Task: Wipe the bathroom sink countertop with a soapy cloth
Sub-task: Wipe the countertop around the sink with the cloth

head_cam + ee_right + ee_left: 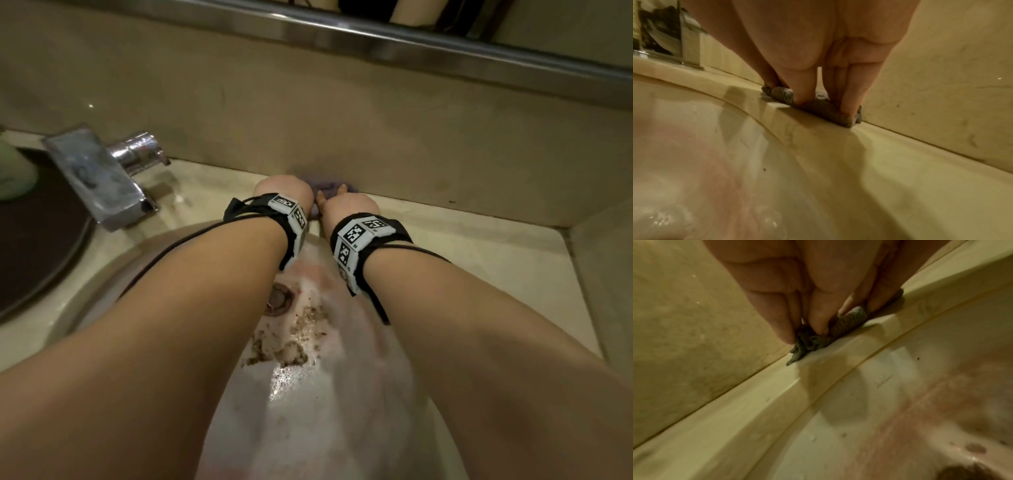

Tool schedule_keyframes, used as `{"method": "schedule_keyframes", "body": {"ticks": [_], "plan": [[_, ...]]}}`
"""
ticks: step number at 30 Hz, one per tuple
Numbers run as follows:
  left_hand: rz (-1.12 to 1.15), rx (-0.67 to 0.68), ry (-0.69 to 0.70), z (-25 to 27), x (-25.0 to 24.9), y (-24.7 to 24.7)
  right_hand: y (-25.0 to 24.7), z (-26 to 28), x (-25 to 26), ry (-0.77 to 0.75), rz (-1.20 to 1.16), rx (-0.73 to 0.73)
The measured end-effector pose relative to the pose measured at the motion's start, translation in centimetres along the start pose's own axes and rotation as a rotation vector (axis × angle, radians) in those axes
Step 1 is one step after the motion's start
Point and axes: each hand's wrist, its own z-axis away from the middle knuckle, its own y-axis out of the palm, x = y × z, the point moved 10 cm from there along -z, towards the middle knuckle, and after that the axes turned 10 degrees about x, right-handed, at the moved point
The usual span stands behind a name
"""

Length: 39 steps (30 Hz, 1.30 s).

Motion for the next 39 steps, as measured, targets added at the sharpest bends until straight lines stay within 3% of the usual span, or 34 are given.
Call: {"method": "schedule_keyframes", "body": {"ticks": [9,19,27,33,39], "plan": [[-0.005,0.020,-0.076,-1.2,5.8,2.7,-1.8,-0.6,6.3,-0.093,0.060,-0.048],[0.071,0.003,-0.122,-1.2,7.4,3.0,-2.2,-0.9,8.0,-0.134,0.075,-0.044],[0.043,0.074,-0.184,-1.0,9.8,4.0,-3.3,-1.2,11.0,-0.201,0.103,-0.051],[0.140,0.091,-0.330,-0.5,13.6,5.1,-3.8,-2.6,13.5,-0.279,0.171,-0.031],[0.129,0.098,-0.297,0.2,13.3,4.7,-4.5,-2.0,13.0,-0.287,0.197,-0.105]]}}
